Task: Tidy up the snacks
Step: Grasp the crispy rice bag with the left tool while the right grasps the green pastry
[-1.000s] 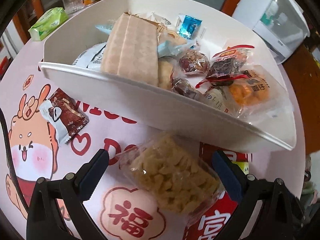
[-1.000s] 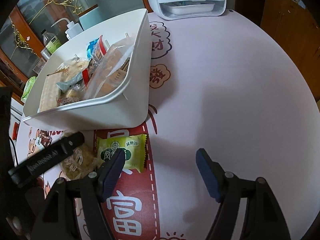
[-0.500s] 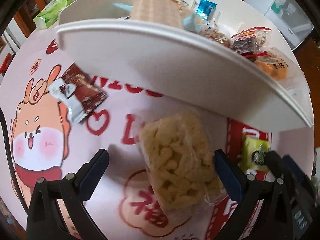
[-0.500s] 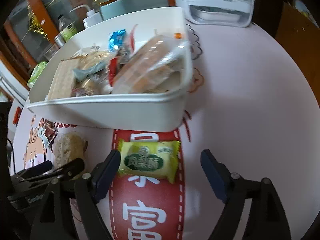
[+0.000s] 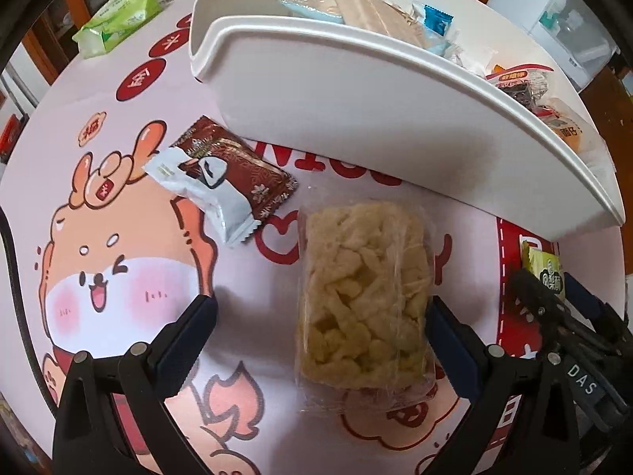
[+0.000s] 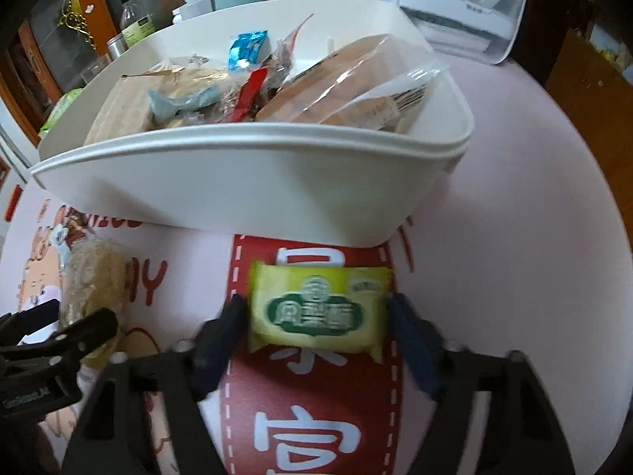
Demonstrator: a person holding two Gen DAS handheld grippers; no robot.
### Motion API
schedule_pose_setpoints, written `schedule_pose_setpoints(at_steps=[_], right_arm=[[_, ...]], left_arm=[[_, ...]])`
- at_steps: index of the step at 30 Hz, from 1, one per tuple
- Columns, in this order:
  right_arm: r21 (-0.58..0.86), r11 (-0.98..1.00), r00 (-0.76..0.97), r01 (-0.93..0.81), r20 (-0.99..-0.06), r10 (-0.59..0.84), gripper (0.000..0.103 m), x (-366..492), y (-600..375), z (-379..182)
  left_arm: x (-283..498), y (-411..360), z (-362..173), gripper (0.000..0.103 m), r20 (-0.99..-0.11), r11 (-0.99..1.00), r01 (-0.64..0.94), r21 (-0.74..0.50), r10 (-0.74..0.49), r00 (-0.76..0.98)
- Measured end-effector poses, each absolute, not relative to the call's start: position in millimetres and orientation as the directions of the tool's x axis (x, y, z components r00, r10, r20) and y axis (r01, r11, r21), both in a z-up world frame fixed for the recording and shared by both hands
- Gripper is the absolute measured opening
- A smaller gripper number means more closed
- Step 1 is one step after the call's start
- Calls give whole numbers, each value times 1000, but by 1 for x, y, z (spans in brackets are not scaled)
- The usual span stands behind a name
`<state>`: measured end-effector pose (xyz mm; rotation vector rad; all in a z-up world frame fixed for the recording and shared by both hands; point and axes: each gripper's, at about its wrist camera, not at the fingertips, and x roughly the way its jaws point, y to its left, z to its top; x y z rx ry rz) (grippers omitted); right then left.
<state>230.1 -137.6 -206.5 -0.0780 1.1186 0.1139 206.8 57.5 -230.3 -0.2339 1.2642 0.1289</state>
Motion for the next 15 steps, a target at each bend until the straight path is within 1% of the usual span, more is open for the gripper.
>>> schedule_pose_setpoints(at_steps=[1,2,3,4,5,6,9,15], right_arm=[[5,991,430,-131,-901,62,61,229,-138,-206],[10,991,429,-130,-901,65,55,228,-139,-205],[10,992,432,-128,-900,65,55,227,-140,-205],[22,992,422,-123,-904,72,54,226,-141,-205],[33,993,420,-116,-904,79,54,224,-143,-204],[46,993,415,-110,-905,88,54,221,-144,-204],[73,993,408,-94,-907,106,54,208,-149,-202],[106,991,399,-88,-907,132,54,175,-150,-195]], left_arm=[[206,57,-230,101,-952,972,-213,-101,-32,304],[202,60,-229,96,-950,973,-205,-107,-40,308],[201,59,-228,94,-948,973,-193,-125,-59,312],[201,57,-224,84,-945,975,-182,-128,-64,321],[199,54,-219,68,-940,977,-164,-133,-72,333],[197,55,-214,59,-935,981,-131,-146,-93,342],[193,50,-207,58,-937,989,-102,-111,-70,341],[176,50,-193,57,-931,992,-65,-107,-77,357]])
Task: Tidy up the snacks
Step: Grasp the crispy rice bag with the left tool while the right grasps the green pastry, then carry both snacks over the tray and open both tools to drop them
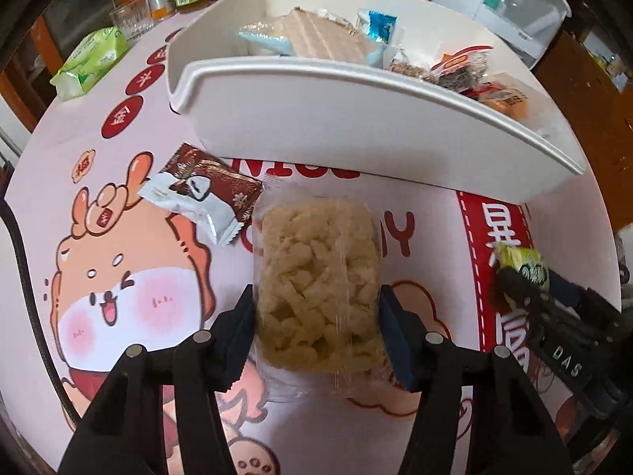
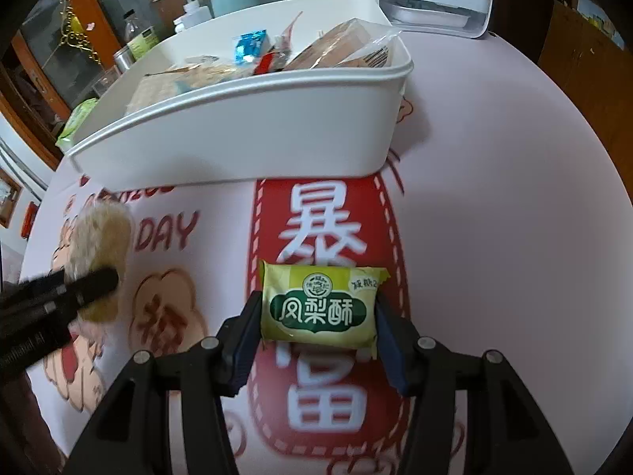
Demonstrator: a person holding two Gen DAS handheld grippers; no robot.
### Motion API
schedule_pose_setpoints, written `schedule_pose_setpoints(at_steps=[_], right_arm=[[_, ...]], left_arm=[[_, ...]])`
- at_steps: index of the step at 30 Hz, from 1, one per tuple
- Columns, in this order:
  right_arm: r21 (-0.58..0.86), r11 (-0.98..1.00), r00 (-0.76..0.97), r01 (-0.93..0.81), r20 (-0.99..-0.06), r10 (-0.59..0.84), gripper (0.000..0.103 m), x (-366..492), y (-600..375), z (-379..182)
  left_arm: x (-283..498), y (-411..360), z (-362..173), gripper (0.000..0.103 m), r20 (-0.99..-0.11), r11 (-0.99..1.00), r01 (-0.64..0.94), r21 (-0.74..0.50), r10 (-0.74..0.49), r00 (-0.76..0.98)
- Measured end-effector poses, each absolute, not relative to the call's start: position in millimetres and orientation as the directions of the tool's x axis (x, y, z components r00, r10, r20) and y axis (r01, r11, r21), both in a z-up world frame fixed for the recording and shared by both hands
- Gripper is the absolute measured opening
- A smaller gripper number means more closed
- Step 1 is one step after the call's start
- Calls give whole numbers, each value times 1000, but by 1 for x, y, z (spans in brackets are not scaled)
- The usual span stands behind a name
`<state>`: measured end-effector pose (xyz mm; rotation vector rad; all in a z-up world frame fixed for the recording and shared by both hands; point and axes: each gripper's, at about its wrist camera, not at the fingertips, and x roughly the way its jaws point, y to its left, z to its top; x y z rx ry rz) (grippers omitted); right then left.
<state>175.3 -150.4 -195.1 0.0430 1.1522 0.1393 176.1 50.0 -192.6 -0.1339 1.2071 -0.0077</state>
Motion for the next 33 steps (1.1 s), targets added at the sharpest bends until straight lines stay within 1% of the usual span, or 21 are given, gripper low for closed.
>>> schedule_pose_setpoints(at_steps=[3,12,20,25,27,30,33], right_arm=[[115,989,407,-96,-902,144,54,161,-147,-186],[96,979,518,-181,-836,178,54,156,-123,-127],[51,970,648,-239,-736,198,54,189,-114,-48],[20,973,724,-231,-664,186,54,223,-117,2],[13,974,749,-227,-637,183,55,236,-117,20],[2,977,773,-212,-611,169,57,257,-116,35],[-2,981,778,-196,-609,154,57,277,-116,36]], left_arm=[[165,52,-184,57,-917,995,-32,-99,-78,391],[148,61,-113,57,-856,993,61,-99,-116,505],[176,64,-42,57,-775,991,113,-77,-131,619],[204,68,0,57,-735,987,132,-90,-155,660],[218,66,16,57,-719,987,144,-77,-155,677],[240,62,34,57,-707,985,159,-64,-157,690],[264,59,53,57,-681,987,155,-36,-137,719]])
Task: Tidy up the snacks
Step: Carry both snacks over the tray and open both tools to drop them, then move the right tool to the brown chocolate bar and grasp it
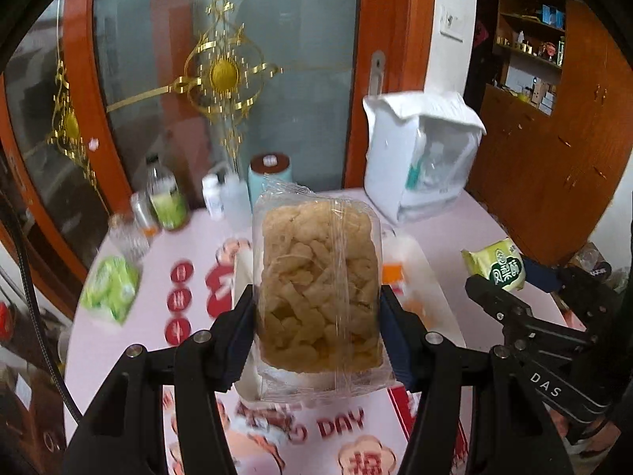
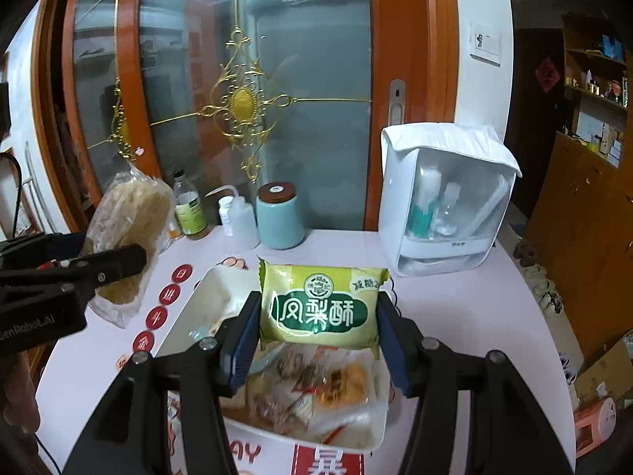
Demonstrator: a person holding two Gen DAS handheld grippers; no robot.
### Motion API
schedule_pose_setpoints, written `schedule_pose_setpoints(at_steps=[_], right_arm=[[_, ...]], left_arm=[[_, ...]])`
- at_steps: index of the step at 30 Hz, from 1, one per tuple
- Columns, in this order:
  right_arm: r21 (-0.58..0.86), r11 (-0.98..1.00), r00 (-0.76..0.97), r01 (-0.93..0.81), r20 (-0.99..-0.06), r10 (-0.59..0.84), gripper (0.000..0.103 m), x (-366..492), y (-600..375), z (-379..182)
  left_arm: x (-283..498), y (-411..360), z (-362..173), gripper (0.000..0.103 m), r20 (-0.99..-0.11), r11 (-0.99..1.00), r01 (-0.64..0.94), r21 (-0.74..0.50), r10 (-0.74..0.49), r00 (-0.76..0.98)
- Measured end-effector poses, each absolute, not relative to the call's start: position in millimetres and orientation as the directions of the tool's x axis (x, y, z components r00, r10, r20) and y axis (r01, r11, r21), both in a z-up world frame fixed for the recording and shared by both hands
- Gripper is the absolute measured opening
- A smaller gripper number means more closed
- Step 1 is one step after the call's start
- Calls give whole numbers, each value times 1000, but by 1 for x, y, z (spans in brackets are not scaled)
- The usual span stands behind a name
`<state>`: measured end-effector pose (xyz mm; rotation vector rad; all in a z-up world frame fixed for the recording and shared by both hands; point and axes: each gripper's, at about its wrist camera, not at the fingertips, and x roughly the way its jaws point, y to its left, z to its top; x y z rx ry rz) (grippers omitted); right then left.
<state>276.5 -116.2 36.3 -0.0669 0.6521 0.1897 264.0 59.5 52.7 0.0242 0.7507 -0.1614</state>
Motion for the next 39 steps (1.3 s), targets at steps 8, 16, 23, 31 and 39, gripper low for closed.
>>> schedule_pose_setpoints(at_steps=[8,16,23,31,39], right_arm=[[-29,977,699,-212,-704,130,68,316,-103,-9],[-44,976,680,-213,-724,116,84,324,-101,-33],[-3,969,663,-248,-730,168,84,317,-101,-32],[28,951,660,-307,-714,234,84,298,-97,-15],[57,924,647,-379,-697,308,84,270,-84,-7]], left_arm=[[318,60,48,59,-696,991,133,-10,-103,711],[338,56,-2,98,-768,987,161,-7,-108,631],[337,68,-17,98,-790,994,108,-19,-81,607],[320,75,-1,98,-788,996,83,13,-41,615],[287,88,16,98,-781,995,67,79,20,625]])
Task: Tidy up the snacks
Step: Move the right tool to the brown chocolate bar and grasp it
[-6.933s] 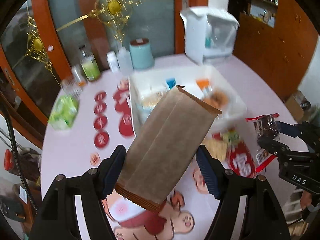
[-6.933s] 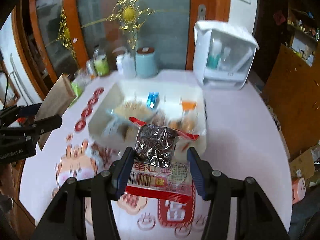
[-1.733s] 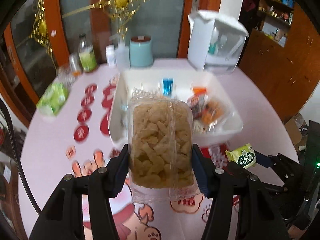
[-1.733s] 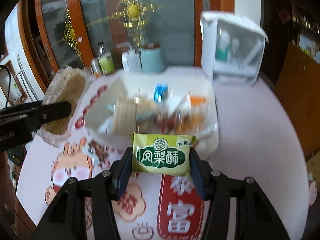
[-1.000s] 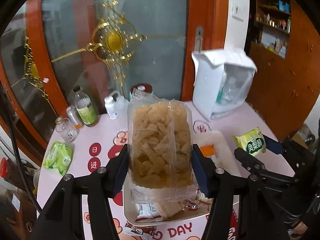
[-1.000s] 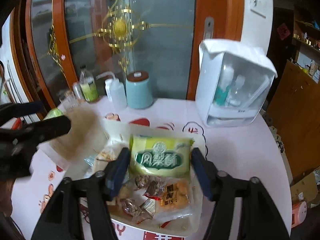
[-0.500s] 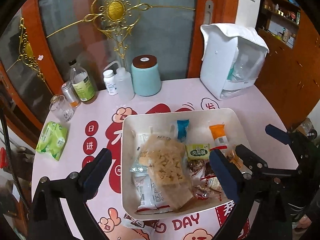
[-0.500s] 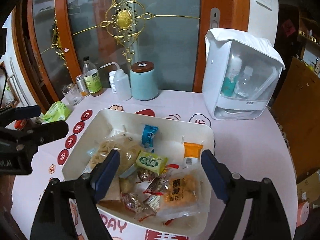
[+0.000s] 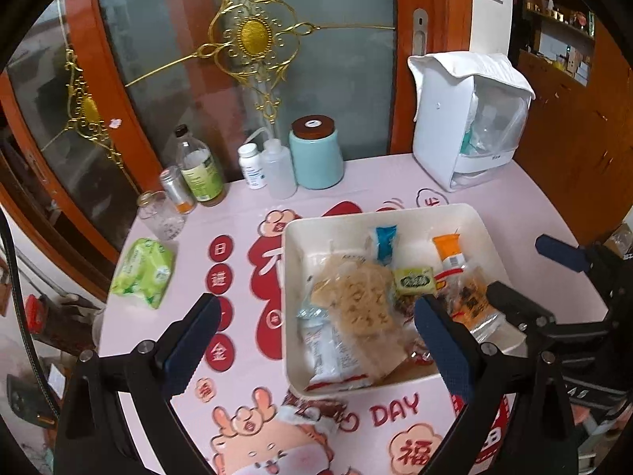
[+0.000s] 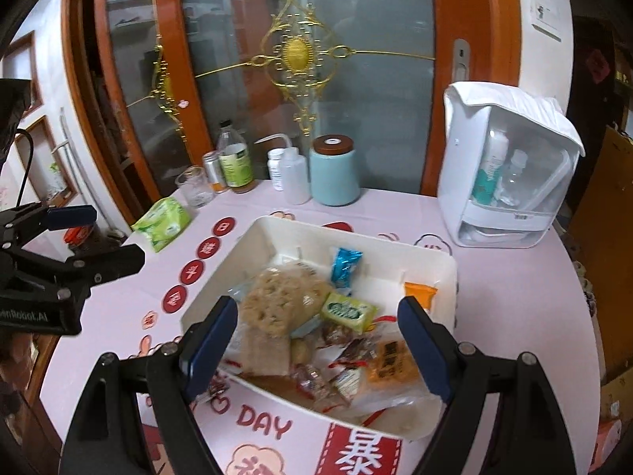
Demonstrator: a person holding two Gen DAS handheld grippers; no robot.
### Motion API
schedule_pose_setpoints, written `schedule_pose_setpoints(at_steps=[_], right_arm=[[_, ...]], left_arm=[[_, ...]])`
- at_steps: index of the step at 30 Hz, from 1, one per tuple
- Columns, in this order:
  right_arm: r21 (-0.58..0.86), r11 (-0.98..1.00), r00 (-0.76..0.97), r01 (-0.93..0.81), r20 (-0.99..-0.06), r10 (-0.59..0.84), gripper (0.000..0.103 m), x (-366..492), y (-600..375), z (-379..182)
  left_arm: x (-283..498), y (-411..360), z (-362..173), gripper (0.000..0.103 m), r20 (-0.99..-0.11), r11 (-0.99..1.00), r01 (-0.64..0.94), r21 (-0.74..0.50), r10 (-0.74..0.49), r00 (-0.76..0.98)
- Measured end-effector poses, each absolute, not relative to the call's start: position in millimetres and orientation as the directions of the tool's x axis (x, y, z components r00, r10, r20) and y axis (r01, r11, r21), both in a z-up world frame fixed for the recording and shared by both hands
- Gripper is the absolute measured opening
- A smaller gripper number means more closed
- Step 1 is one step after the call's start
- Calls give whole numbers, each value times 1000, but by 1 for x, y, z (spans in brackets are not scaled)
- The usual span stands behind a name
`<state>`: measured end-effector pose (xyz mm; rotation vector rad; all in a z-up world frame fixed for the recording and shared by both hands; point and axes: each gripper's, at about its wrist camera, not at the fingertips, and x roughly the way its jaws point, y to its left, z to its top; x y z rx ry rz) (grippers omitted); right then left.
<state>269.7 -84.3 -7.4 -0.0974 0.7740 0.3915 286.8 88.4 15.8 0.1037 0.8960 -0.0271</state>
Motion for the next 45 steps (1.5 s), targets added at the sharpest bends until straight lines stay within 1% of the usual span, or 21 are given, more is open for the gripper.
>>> schedule_pose_setpoints(at_steps=[4,7,14,21,29,33,39,41,43,45], right_arm=[[44,910,646,-413,-690,327,84,250,-73,-10],[31,904,645,-426,-691,327,84,234,-60,-16],[76,893,598,-444,-717,359,84,206,-18,-48],[93,899,525,-427,-784,331,84,193,26,-111],[59,904,452,-423,-851,267,83,208,59,-183],[15,897,462,-441,-854,241,83,214,74,-197],[-65,878,475,-474,-859,193,83,221,91,-211],[-64,876,470,-478,-861,193,81,224,93,-215],[-31,877,463,-479,-858,222,76,229,92,-217],[-22,879,465,-476,-855,231,67,231,93,-217]], left_arm=[[268,105,21,98,-785,995,47,87,40,619],[253,123,24,98,-782,996,43,76,32,622],[232,166,11,98,-786,996,64,63,10,619],[214,211,-38,98,-796,997,57,57,11,606],[209,246,-121,98,-841,999,-6,52,47,539],[210,262,-158,98,-879,1000,-27,-6,8,476],[213,275,-181,98,-896,997,-60,-56,-23,443],[215,277,-183,98,-896,996,-65,-63,-27,443],[216,279,-185,98,-895,995,-69,-65,-28,446],[216,279,-185,98,-895,995,-73,-67,-28,445]])
